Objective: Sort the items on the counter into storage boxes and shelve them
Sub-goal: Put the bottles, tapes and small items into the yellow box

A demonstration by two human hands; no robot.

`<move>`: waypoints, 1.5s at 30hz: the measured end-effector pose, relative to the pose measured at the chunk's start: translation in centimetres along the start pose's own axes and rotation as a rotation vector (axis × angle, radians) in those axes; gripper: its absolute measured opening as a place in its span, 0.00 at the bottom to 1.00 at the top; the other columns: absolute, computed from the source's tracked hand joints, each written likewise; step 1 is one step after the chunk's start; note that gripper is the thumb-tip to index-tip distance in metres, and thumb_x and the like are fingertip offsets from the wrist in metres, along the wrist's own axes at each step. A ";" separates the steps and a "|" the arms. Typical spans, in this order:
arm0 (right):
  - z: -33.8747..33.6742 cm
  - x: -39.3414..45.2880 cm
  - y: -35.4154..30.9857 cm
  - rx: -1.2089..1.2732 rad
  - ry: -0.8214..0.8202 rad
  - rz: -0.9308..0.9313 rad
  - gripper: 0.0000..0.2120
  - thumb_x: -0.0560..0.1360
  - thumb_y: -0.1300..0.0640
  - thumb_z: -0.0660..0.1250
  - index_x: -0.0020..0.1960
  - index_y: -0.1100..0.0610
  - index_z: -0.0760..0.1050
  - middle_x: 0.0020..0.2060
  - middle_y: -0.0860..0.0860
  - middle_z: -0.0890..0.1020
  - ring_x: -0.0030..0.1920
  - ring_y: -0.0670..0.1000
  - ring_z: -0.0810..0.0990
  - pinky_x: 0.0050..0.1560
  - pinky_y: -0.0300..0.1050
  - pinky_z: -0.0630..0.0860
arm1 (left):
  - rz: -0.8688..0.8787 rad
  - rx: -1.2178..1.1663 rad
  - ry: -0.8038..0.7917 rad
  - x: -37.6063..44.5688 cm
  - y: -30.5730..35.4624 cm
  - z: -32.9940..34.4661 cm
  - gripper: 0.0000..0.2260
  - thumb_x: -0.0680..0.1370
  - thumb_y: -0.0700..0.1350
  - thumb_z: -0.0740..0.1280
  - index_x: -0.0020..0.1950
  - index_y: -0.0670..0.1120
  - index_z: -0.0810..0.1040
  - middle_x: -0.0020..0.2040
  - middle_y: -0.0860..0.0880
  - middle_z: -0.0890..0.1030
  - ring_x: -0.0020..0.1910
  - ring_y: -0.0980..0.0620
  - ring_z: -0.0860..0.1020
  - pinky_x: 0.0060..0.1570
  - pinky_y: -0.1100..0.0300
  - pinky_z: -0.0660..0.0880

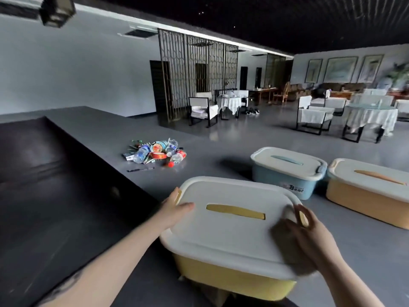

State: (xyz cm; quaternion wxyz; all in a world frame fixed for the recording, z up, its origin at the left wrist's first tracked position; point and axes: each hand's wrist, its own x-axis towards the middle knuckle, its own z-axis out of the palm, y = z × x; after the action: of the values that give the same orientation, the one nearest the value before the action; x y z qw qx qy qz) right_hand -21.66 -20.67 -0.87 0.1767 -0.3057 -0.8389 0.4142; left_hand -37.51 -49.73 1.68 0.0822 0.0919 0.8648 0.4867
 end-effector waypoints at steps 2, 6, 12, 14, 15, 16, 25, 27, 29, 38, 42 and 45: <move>3.5 1.1 -2.1 0.016 0.005 -0.004 0.23 0.75 0.48 0.67 0.68 0.42 0.67 0.42 0.52 0.81 0.50 0.60 0.79 0.48 0.50 0.72 | -0.002 0.039 0.020 2.6 -1.3 -3.2 0.35 0.76 0.49 0.69 0.78 0.48 0.55 0.76 0.47 0.62 0.72 0.49 0.63 0.62 0.62 0.63; 7.8 3.1 -5.1 0.015 0.009 0.020 0.21 0.76 0.49 0.66 0.67 0.41 0.67 0.35 0.47 0.80 0.43 0.57 0.77 0.44 0.49 0.72 | -0.003 0.052 0.008 7.7 -2.6 -6.6 0.36 0.75 0.49 0.70 0.78 0.48 0.56 0.75 0.47 0.64 0.71 0.48 0.65 0.63 0.59 0.64; 12.0 8.8 -7.4 -0.051 0.058 0.047 0.21 0.76 0.49 0.65 0.68 0.43 0.66 0.40 0.51 0.82 0.50 0.60 0.79 0.45 0.49 0.72 | -0.018 0.020 -0.005 15.3 -3.2 -6.6 0.35 0.72 0.50 0.70 0.76 0.52 0.59 0.69 0.45 0.69 0.63 0.48 0.71 0.56 0.59 0.69; 13.6 11.4 -7.9 -0.068 0.067 0.049 0.22 0.76 0.50 0.65 0.69 0.44 0.66 0.44 0.54 0.84 0.52 0.60 0.78 0.46 0.49 0.71 | -0.022 0.020 -0.012 18.2 -3.6 -6.2 0.33 0.74 0.49 0.70 0.76 0.54 0.59 0.68 0.45 0.70 0.62 0.47 0.72 0.53 0.60 0.68; 14.2 12.4 -7.9 -0.075 0.075 0.051 0.21 0.77 0.51 0.65 0.69 0.45 0.66 0.47 0.55 0.83 0.52 0.61 0.78 0.45 0.49 0.70 | -0.025 0.024 -0.015 19.4 -3.7 -5.9 0.32 0.74 0.48 0.69 0.76 0.53 0.60 0.68 0.45 0.71 0.63 0.47 0.72 0.54 0.60 0.68; 15.1 13.7 -8.1 -0.074 0.086 0.055 0.21 0.77 0.52 0.65 0.68 0.46 0.67 0.47 0.56 0.83 0.52 0.61 0.78 0.44 0.49 0.70 | -0.024 0.034 -0.019 20.8 -3.8 -5.7 0.32 0.75 0.48 0.69 0.76 0.53 0.60 0.68 0.45 0.71 0.63 0.47 0.72 0.54 0.60 0.68; 21.6 23.2 -10.8 -0.150 0.134 0.043 0.19 0.78 0.54 0.60 0.69 0.49 0.64 0.53 0.61 0.80 0.54 0.62 0.77 0.47 0.51 0.71 | 0.016 0.350 -0.032 34.0 -4.1 -6.3 0.28 0.76 0.58 0.62 0.75 0.60 0.58 0.67 0.44 0.71 0.64 0.43 0.71 0.63 0.51 0.69; 22.5 24.2 -11.2 -0.169 0.156 0.072 0.20 0.79 0.53 0.58 0.70 0.48 0.62 0.55 0.61 0.78 0.56 0.62 0.75 0.48 0.51 0.69 | 0.047 0.466 -0.030 36.4 -4.3 -6.3 0.28 0.77 0.61 0.58 0.76 0.60 0.55 0.72 0.44 0.64 0.70 0.43 0.65 0.66 0.50 0.65; 23.1 24.8 -11.6 -0.177 0.189 0.105 0.20 0.79 0.52 0.58 0.71 0.48 0.61 0.55 0.62 0.77 0.56 0.63 0.75 0.48 0.52 0.69 | 0.112 0.510 -0.054 38.6 -4.3 -6.1 0.28 0.78 0.61 0.57 0.76 0.60 0.53 0.76 0.48 0.57 0.73 0.44 0.61 0.68 0.51 0.62; 24.8 25.3 -14.4 -0.151 0.429 0.355 0.25 0.78 0.43 0.60 0.72 0.48 0.59 0.56 0.59 0.81 0.54 0.62 0.78 0.43 0.48 0.68 | 0.668 0.658 -0.219 44.9 -1.9 -0.9 0.24 0.81 0.58 0.53 0.76 0.55 0.58 0.78 0.52 0.54 0.77 0.52 0.50 0.74 0.55 0.45; 24.7 24.8 -15.4 -0.193 0.489 0.457 0.20 0.77 0.39 0.60 0.62 0.50 0.70 0.52 0.55 0.82 0.53 0.59 0.79 0.42 0.47 0.70 | 0.823 0.622 -0.340 45.7 -1.7 1.5 0.22 0.82 0.56 0.51 0.76 0.57 0.57 0.78 0.56 0.54 0.77 0.57 0.48 0.74 0.57 0.42; 24.8 24.7 -16.0 -0.327 0.488 0.484 0.16 0.78 0.39 0.56 0.57 0.48 0.72 0.49 0.53 0.82 0.50 0.58 0.79 0.41 0.47 0.69 | 0.836 0.594 -0.349 46.3 -2.3 1.6 0.22 0.82 0.57 0.50 0.76 0.58 0.57 0.78 0.57 0.54 0.77 0.57 0.49 0.75 0.57 0.44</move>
State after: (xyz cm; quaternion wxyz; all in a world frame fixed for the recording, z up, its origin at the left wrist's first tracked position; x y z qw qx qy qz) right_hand -59.69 -26.52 -1.67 0.2171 -0.6090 -0.7306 0.2195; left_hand -82.18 -38.52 -3.50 -0.0056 0.5271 0.8283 0.1897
